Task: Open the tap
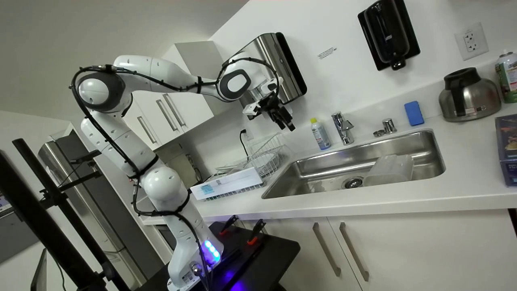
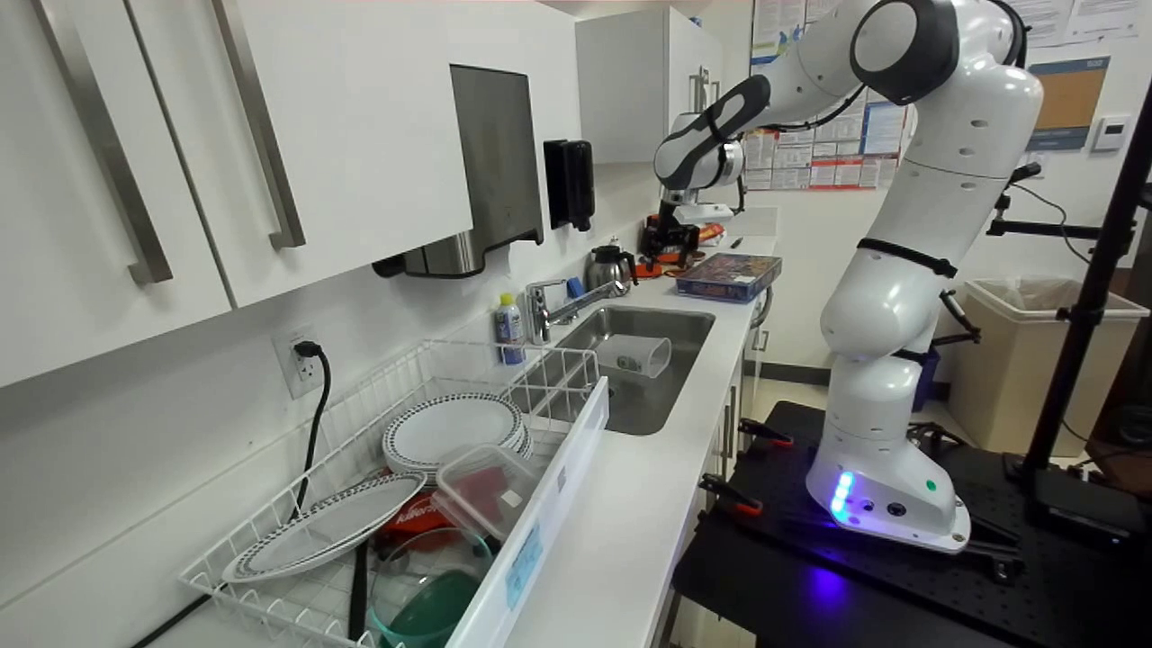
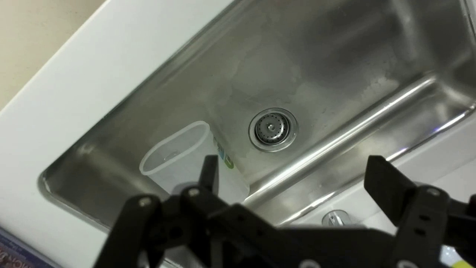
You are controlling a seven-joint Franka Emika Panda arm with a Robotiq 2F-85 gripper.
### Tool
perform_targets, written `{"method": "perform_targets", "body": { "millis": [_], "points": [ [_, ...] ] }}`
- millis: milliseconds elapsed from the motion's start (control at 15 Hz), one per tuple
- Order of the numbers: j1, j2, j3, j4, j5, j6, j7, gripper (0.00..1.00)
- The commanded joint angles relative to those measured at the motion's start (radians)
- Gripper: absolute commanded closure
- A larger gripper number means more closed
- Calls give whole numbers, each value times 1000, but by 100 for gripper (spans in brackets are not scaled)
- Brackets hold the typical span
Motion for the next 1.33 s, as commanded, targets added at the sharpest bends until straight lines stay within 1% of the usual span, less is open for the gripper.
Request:
{"method": "perform_targets", "body": {
  "millis": [0, 133, 333, 533, 667, 733, 800, 867, 1133, 1200, 1267],
  "points": [
    [8, 108, -20, 79, 163, 51, -42, 0],
    [13, 176, -33, 131, 297, 83, -100, 0],
    [-3, 290, -29, 231, 506, 118, -215, 0],
    [-48, 414, 3, 362, 704, 93, -333, 0],
    [-82, 481, 34, 439, 790, 63, -381, 0],
    [-78, 490, 43, 446, 751, 76, -333, 0],
    [-84, 437, 45, 375, 729, 105, -344, 0],
    [-91, 458, 55, 392, 727, 106, -343, 0],
    [-95, 461, 57, 391, 726, 107, -343, 0],
    [-91, 476, 61, 398, 742, 133, -326, 0],
    [-87, 501, 72, 413, 782, 168, -289, 0]
  ]
}}
